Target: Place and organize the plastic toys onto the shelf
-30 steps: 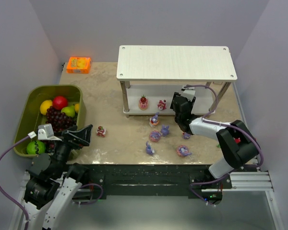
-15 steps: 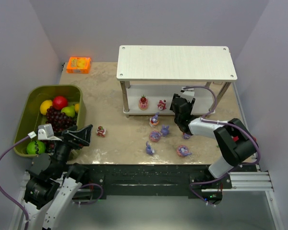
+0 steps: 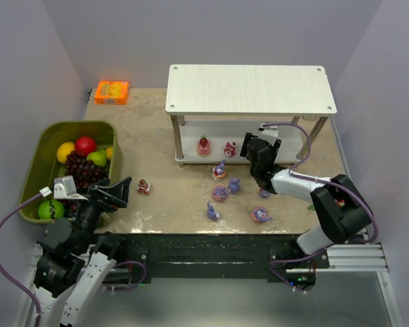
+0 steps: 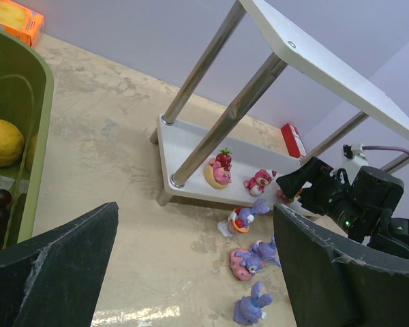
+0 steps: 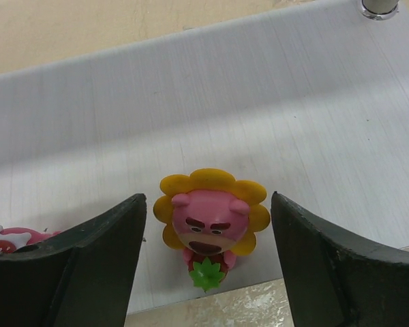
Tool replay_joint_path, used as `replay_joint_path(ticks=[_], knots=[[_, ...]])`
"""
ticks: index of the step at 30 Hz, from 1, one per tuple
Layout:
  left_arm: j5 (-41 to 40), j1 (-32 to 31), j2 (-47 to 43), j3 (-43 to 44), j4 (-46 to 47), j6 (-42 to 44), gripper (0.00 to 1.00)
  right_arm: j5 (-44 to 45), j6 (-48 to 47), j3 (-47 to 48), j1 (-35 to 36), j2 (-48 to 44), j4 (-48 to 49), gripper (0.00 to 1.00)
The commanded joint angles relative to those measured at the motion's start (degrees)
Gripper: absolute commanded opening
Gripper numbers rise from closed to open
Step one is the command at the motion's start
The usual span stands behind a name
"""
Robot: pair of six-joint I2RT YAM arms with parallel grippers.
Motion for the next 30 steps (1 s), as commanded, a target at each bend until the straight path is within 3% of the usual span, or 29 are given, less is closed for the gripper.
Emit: replay_joint_path(ticks=[1, 15, 17, 19, 25, 30], knots=[[-0.25, 0.39, -1.13, 0.44, 0.26, -0.55, 1.00, -0.35, 0.98, 2.35, -0.09, -3.17, -2.65, 0.77], [-0.25, 0.39, -1.48, 0.35, 0.26, -0.55, 1.00, -4.74, 6.08, 7.09, -0.18, -13.88, -23.39, 0.80], [-0.25, 0.39, -1.48, 0.35, 0.35, -0.64, 1.00, -12.54, 7.58, 10.60, 0.08, -15.12, -31.70, 0.80], [-0.34, 0.39, -1.48, 0.35, 0.44, -0.55, 1.00, -17.91, 6.79, 11.49, 1.13, -17.31, -33.32, 0.79], [-0.34, 0.39, -1.30, 0.35, 0.52, -0.64, 0.99, -22.49, 4.42, 11.14, 12.11, -22.77, -33.42, 0.80], [-0.60, 0.39, -1.39, 0.35, 0.44, -0.55, 0.99, -25.84, 4.24, 11.76, 20.46, -21.90, -30.09, 0.81]])
